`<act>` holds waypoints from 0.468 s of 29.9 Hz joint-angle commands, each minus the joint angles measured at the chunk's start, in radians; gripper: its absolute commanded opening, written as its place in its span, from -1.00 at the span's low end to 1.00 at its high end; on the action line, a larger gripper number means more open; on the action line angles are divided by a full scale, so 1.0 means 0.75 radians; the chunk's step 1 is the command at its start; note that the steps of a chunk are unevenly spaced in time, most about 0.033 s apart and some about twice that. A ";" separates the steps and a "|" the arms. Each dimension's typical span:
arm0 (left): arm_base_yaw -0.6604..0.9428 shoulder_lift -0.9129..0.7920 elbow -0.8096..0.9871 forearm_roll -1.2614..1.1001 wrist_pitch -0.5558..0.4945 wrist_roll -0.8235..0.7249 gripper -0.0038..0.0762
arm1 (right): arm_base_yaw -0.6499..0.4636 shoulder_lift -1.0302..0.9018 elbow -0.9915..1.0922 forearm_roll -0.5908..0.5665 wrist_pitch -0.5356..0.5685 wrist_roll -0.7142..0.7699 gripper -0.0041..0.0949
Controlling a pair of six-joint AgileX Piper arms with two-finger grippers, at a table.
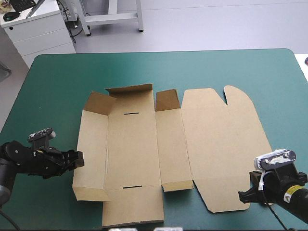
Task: Fold the box
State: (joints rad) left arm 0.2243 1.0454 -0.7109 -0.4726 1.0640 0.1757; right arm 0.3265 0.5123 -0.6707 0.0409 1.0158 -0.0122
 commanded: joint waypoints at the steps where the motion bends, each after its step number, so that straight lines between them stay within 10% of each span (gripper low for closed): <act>1: 0.022 0.074 -0.034 -0.174 0.052 0.152 0.28 | -0.009 -0.012 -0.032 -0.002 -0.038 -0.008 -0.92; 14: 0.019 0.210 0.001 -0.274 -0.035 0.275 0.27 | -0.009 -0.012 -0.032 -0.002 0.027 -0.014 -0.92</act>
State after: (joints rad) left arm 0.2396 1.2153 -0.6881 -0.5877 1.0602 0.3605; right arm 0.3265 0.4989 -0.6696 0.0409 1.0766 -0.0122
